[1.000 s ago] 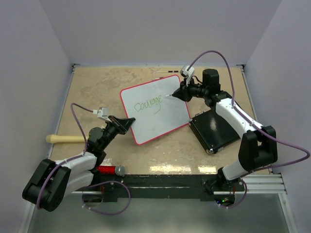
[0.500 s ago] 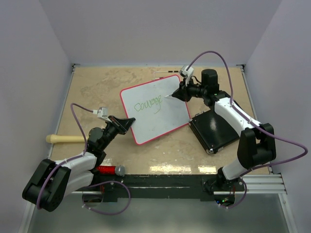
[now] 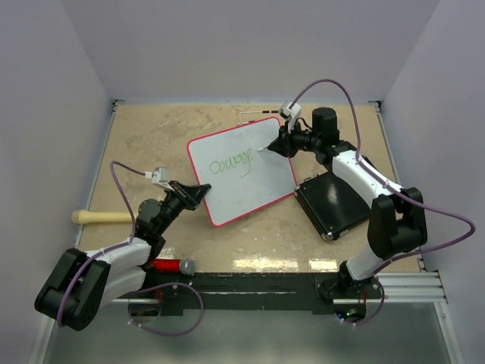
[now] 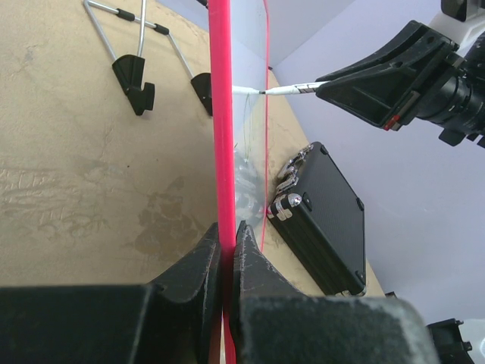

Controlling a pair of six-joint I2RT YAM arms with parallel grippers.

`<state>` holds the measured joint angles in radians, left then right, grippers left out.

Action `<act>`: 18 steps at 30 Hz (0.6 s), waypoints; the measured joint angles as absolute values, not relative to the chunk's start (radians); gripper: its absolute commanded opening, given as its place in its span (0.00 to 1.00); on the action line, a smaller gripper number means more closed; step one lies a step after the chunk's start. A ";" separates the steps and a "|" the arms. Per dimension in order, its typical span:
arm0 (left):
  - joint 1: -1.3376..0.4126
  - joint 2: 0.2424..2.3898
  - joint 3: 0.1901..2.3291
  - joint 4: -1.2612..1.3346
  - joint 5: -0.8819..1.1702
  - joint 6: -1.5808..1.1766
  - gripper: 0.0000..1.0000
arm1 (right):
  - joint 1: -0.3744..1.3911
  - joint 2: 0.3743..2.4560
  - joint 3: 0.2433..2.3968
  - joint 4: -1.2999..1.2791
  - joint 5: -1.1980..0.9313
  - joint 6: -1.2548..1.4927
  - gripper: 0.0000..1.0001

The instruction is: Write a sentence on the whiteboard

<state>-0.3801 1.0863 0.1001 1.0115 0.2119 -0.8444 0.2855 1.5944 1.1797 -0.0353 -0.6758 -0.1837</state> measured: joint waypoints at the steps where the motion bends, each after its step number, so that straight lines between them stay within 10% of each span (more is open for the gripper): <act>1: -0.380 1.086 0.100 1.011 0.212 -0.845 0.00 | 0.286 1.600 1.180 -0.035 -0.673 -0.183 0.00; 18: -0.380 1.087 0.100 1.001 0.203 -0.853 0.00 | 0.285 1.610 1.190 -0.022 -0.558 -0.165 0.00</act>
<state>-0.3798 1.0874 0.1001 1.0008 0.2031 -0.8528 0.2848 1.6096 1.1900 -0.0223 -0.5579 -0.1650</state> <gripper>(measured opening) 0.076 0.139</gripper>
